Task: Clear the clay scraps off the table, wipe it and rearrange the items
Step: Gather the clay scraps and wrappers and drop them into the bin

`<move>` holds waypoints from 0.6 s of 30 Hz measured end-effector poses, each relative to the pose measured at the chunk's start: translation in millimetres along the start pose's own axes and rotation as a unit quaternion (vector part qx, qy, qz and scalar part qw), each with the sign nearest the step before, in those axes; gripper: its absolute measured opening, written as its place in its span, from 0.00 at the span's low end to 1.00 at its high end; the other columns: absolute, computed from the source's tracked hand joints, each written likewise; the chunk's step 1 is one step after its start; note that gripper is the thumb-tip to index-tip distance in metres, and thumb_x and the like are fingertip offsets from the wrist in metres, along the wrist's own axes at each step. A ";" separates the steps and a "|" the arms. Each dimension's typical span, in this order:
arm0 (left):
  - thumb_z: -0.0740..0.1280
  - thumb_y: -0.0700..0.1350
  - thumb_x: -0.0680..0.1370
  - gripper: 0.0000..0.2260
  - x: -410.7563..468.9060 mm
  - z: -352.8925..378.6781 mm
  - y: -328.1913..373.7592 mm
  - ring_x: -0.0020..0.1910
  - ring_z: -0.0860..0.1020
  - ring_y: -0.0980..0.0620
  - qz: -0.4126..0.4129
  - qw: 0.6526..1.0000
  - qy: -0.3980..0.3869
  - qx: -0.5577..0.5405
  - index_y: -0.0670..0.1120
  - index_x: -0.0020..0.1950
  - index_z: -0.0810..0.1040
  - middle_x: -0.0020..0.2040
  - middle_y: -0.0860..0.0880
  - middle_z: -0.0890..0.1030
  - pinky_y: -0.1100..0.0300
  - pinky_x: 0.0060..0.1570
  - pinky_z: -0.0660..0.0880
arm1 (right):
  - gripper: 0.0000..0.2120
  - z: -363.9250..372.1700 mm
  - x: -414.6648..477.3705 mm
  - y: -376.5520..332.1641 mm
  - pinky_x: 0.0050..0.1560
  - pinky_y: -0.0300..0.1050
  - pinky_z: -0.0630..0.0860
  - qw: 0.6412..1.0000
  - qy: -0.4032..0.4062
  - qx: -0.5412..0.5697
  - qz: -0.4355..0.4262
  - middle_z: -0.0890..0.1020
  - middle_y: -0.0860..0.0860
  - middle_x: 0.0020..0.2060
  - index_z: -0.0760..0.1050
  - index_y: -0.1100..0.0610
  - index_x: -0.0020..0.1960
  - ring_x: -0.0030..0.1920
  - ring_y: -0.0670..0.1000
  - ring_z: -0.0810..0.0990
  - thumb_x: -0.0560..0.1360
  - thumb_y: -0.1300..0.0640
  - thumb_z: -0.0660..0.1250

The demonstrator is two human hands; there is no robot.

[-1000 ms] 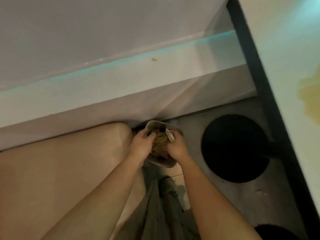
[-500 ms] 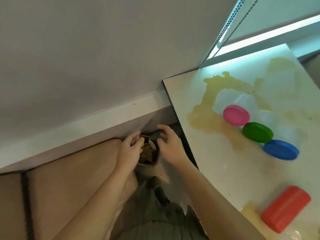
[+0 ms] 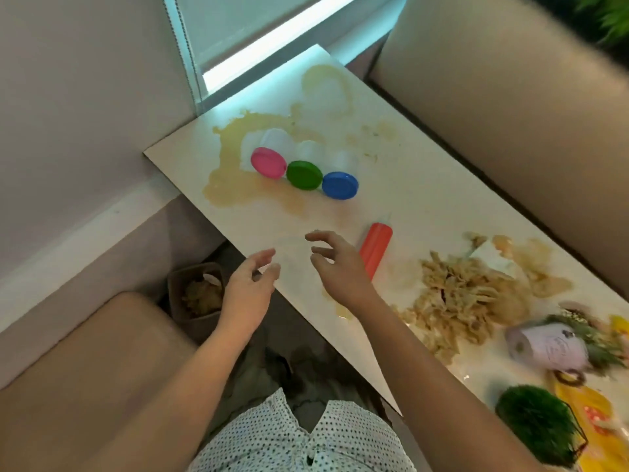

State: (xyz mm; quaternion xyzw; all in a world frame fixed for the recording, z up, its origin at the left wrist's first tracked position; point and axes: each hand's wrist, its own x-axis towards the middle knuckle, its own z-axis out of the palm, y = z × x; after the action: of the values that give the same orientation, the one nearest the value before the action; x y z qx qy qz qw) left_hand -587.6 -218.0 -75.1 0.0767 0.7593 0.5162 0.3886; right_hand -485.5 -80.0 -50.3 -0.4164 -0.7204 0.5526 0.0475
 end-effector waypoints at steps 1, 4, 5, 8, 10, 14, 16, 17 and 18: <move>0.66 0.48 0.84 0.13 -3.2 7.1 3.6 0.59 0.80 0.55 0.004 1.000 -0.004 0.007 0.58 0.67 0.78 0.62 0.60 0.79 0.51 0.63 0.79 | 0.17 -12.0 -4.2 10.1 0.51 0.35 0.74 1.000 0.018 0.003 0.013 0.79 0.45 0.62 0.77 0.44 0.62 0.59 0.44 0.80 0.80 0.62 0.62; 0.66 0.48 0.84 0.12 -27.7 43.8 9.3 0.55 0.82 0.56 0.013 0.999 -0.028 0.017 0.58 0.66 0.80 0.59 0.62 0.80 0.50 0.62 0.80 | 0.17 -61.3 -31.5 52.7 0.45 0.39 0.73 0.995 0.083 0.020 0.047 0.81 0.50 0.52 0.78 0.45 0.62 0.48 0.46 0.81 0.79 0.62 0.62; 0.66 0.47 0.83 0.11 -37.9 54.5 9.6 0.55 0.82 0.56 0.011 0.999 -0.031 0.012 0.57 0.65 0.80 0.58 0.61 0.81 0.50 0.61 0.80 | 0.17 -76.3 -39.5 68.6 0.45 0.40 0.73 0.993 0.098 0.015 0.062 0.80 0.50 0.54 0.77 0.45 0.63 0.48 0.46 0.81 0.79 0.62 0.62; 0.66 0.47 0.83 0.11 -68.2 87.0 8.5 0.55 0.83 0.55 0.017 0.999 -0.037 0.016 0.56 0.64 0.81 0.58 0.58 0.82 0.51 0.59 0.80 | 0.19 -121.6 -53.4 107.7 0.42 0.41 0.74 0.985 0.144 -0.014 0.090 0.77 0.51 0.58 0.76 0.44 0.64 0.46 0.46 0.78 0.77 0.61 0.62; 0.65 0.46 0.83 0.11 -83.5 108.5 10.3 0.55 0.82 0.54 0.024 0.998 -0.046 0.022 0.55 0.63 0.81 0.57 0.55 0.82 0.54 0.57 0.80 | 0.22 -151.8 -51.2 126.9 0.47 0.45 0.79 0.977 0.180 -0.058 0.097 0.74 0.54 0.65 0.75 0.46 0.66 0.53 0.52 0.79 0.75 0.61 0.63; 0.66 0.44 0.83 0.10 -108.8 148.1 12.7 0.52 0.83 0.54 0.049 0.995 -0.074 0.039 0.55 0.61 0.82 0.56 0.54 0.83 0.55 0.54 0.81 | 0.26 -204.0 -46.8 158.6 0.71 0.59 0.69 0.949 0.210 -0.164 0.167 0.62 0.58 0.74 0.70 0.47 0.72 0.72 0.64 0.62 0.76 0.58 0.65; 0.66 0.44 0.83 0.10 -121.3 164.1 15.0 0.51 0.84 0.55 0.057 0.994 -0.088 0.043 0.56 0.60 0.83 0.54 0.53 0.84 0.54 0.54 0.82 | 0.27 -222.8 -49.8 169.9 0.72 0.62 0.66 0.940 0.188 -0.210 0.192 0.60 0.59 0.75 0.67 0.45 0.74 0.74 0.65 0.58 0.76 0.57 0.65; 0.67 0.44 0.83 0.10 -126.6 171.3 17.0 0.51 0.84 0.55 0.057 0.993 -0.095 0.043 0.55 0.59 0.83 0.53 0.53 0.84 0.54 0.54 0.82 | 0.30 -230.4 -50.7 175.0 0.72 0.63 0.67 0.938 0.174 -0.220 0.205 0.58 0.59 0.76 0.65 0.44 0.76 0.75 0.65 0.56 0.76 0.59 0.65; 0.67 0.44 0.83 0.10 -130.9 177.2 19.4 0.51 0.84 0.55 0.058 0.992 -0.101 0.043 0.55 0.59 0.83 0.52 0.53 0.84 0.53 0.55 0.82 | 0.32 -236.5 -51.4 179.0 0.72 0.63 0.67 0.935 0.161 -0.231 0.213 0.56 0.59 0.77 0.64 0.44 0.77 0.75 0.65 0.55 0.75 0.61 0.64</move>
State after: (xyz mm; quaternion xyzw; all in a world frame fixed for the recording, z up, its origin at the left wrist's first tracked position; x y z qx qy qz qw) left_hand -384.7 -148.6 -21.1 0.1893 0.7318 0.4943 0.4293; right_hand -229.2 72.9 -88.8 -0.6434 -0.7050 0.2935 -0.0534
